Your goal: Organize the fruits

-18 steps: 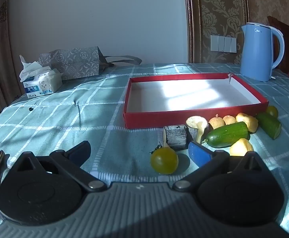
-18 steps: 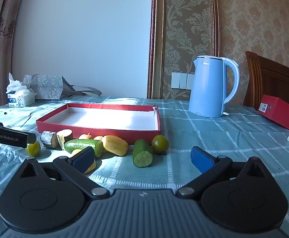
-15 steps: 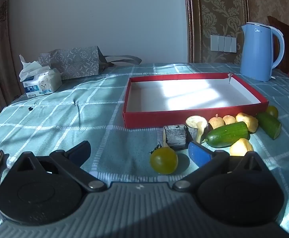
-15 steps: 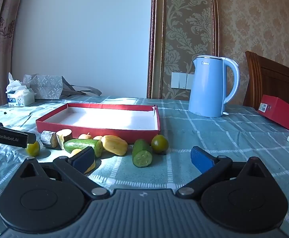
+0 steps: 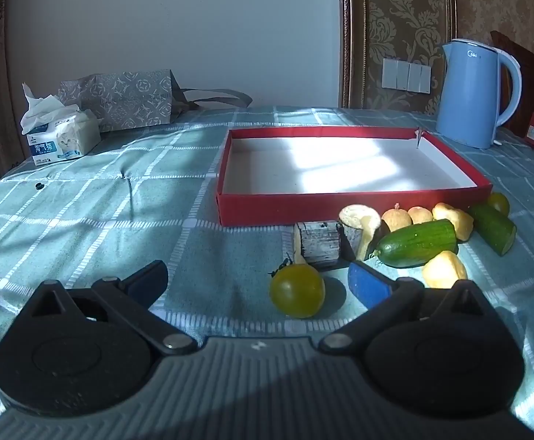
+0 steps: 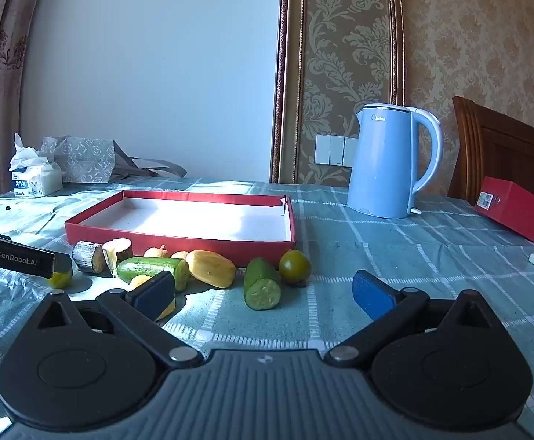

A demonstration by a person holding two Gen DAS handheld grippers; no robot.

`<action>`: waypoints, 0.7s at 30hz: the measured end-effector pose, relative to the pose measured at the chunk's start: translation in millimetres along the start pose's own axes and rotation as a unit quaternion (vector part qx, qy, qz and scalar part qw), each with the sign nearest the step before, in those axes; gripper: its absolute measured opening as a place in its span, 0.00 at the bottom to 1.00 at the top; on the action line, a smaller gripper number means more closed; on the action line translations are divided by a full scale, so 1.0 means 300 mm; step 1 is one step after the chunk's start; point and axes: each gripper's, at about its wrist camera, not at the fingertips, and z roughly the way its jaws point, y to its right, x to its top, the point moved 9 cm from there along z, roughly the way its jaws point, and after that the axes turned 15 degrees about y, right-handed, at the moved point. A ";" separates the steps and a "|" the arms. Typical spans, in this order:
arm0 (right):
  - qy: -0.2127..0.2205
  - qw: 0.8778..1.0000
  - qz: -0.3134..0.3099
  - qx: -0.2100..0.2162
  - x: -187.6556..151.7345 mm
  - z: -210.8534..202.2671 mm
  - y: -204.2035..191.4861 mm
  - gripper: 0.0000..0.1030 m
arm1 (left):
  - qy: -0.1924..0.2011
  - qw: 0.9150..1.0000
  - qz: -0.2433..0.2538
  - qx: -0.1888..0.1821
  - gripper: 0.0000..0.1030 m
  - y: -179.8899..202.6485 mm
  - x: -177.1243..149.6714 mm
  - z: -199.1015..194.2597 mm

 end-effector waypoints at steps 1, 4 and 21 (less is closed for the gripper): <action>0.000 1.000 0.000 0.000 0.001 0.000 0.000 1.00 | 0.001 1.000 0.000 0.001 1.00 0.002 0.001 0.001; -0.001 1.000 0.005 0.002 -0.003 0.004 0.003 1.00 | -0.001 1.000 -0.008 -0.006 1.00 0.009 0.002 0.002; -0.014 0.997 0.024 0.067 0.028 -0.026 -0.088 1.00 | 0.008 1.000 0.003 -0.019 1.00 0.036 0.027 -0.045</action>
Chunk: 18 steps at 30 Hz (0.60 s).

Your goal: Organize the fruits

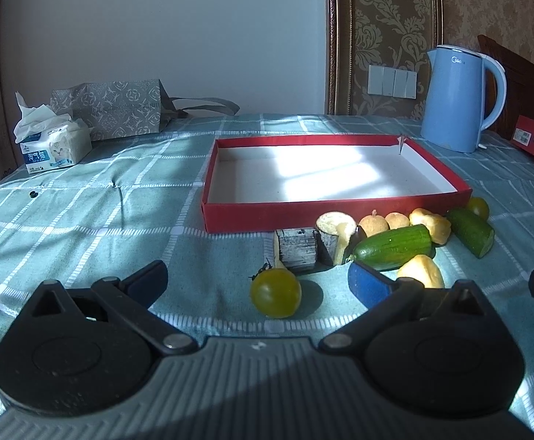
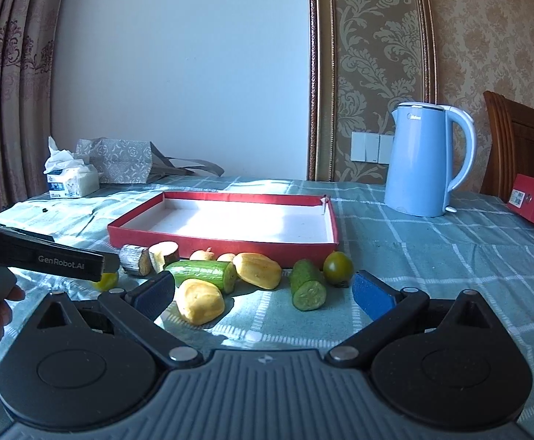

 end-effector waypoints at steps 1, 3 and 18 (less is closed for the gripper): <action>-0.003 1.000 0.003 0.008 -0.002 0.000 -0.013 1.00 | 0.000 1.000 0.003 -0.001 1.00 0.002 -0.001 -0.002; -0.007 1.000 -0.004 0.022 -0.006 0.002 -0.046 1.00 | 0.000 1.000 0.008 -0.003 1.00 0.008 -0.002 -0.005; -0.009 0.999 -0.039 0.030 0.001 0.005 -0.085 1.00 | 0.003 1.000 0.011 0.000 1.00 -0.002 0.005 -0.018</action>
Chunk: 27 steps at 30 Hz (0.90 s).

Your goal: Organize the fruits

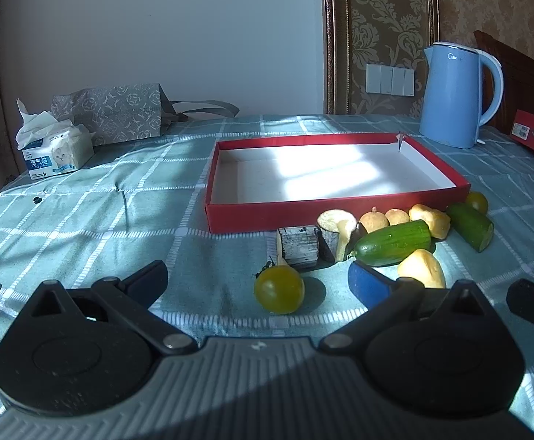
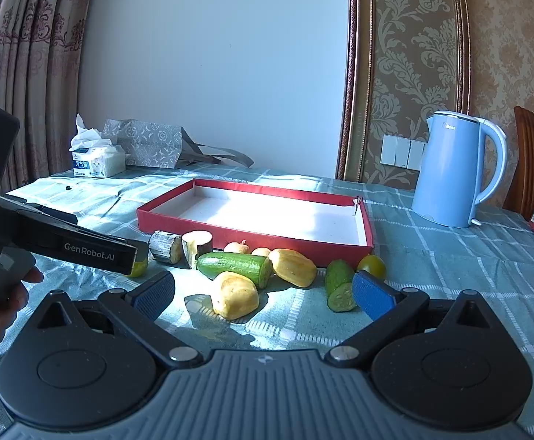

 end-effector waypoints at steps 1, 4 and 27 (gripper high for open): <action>0.001 1.000 0.001 0.000 0.004 0.000 0.001 1.00 | 0.000 1.000 0.001 -0.002 1.00 0.002 0.001 -0.002; 0.004 1.000 0.002 -0.004 0.014 0.000 0.005 1.00 | 0.003 1.000 0.005 -0.005 1.00 0.012 0.005 -0.008; 0.040 0.999 0.018 -0.024 0.114 0.071 0.031 1.00 | 0.015 0.999 0.031 -0.007 1.00 0.037 0.017 -0.016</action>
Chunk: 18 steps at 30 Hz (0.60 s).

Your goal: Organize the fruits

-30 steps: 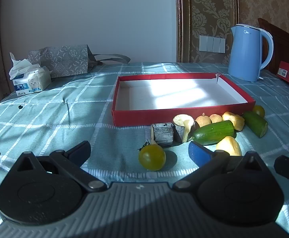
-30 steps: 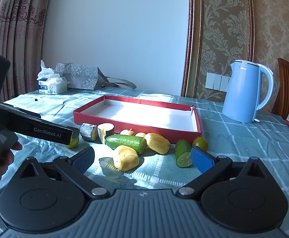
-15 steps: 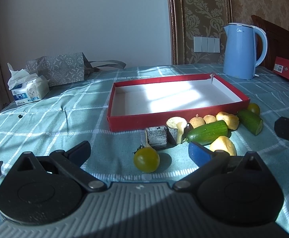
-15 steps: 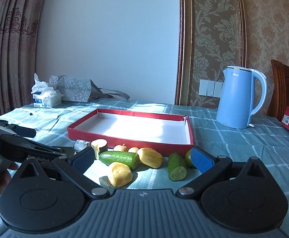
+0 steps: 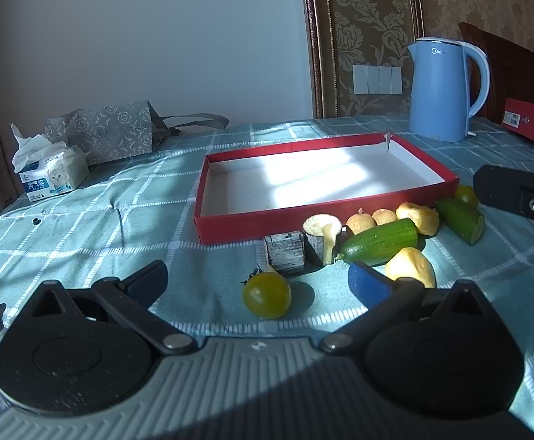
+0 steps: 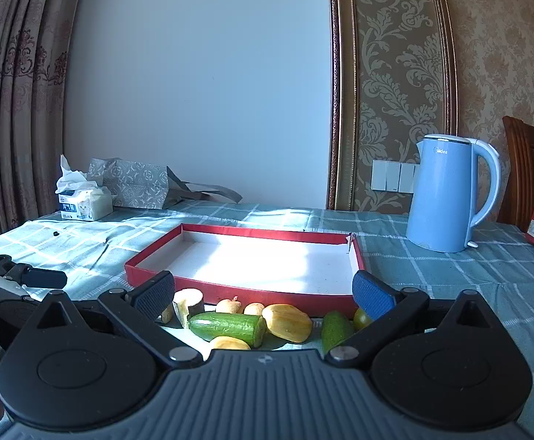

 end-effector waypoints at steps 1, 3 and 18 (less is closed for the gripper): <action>-0.001 1.000 -0.002 -0.002 -0.002 -0.004 0.003 1.00 | 0.001 1.000 0.000 0.000 1.00 -0.001 0.001 0.000; -0.003 1.000 0.003 -0.007 -0.007 -0.012 0.014 1.00 | 0.002 1.000 -0.001 0.002 1.00 -0.007 0.005 0.002; -0.028 0.999 -0.018 0.003 -0.066 -0.046 0.006 1.00 | 0.000 1.000 0.006 0.003 1.00 -0.006 -0.006 0.017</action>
